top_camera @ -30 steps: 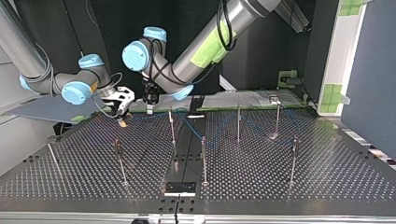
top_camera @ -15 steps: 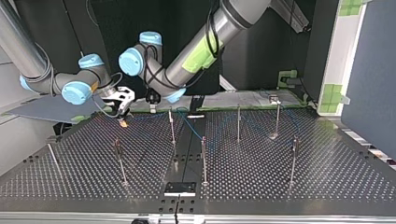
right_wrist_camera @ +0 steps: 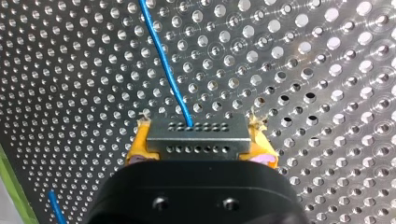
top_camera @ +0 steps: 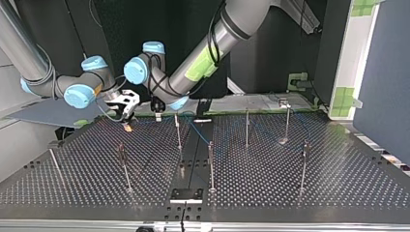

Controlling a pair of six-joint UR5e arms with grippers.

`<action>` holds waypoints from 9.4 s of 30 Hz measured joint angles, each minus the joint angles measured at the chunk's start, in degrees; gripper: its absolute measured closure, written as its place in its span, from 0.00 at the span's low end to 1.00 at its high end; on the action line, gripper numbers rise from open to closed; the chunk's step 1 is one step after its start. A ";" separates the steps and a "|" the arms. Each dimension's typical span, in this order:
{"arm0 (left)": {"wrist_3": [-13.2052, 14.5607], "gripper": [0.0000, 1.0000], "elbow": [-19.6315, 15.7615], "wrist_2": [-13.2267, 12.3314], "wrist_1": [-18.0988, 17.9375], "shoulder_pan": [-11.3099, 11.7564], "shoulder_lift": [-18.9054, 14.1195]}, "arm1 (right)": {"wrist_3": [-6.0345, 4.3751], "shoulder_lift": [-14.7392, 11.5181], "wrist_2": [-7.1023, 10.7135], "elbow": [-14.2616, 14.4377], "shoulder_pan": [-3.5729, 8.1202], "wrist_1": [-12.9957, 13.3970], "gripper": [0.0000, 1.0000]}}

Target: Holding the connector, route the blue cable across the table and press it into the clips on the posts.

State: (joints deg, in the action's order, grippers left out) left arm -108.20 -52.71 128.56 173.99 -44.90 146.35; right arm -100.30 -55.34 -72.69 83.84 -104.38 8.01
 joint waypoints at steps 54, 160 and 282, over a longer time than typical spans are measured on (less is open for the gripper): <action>-2.42 1.00 8.29 2.38 1.34 0.04 3.49 | 0.39 -1.84 0.79 -0.16 -0.26 -1.64 1.00; -0.48 0.04 2.66 -9.50 -4.99 4.16 -12.38 | -2.25 -16.40 9.05 -8.18 5.43 -9.44 1.00; -10.04 0.00 -45.88 -4.53 -34.49 -3.00 -37.17 | -1.93 -16.17 9.14 -8.14 3.31 -9.63 1.00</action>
State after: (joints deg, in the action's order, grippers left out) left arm -118.24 -98.59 124.03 139.50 -47.90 109.18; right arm -102.23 -71.51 -63.55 75.70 -101.07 -1.63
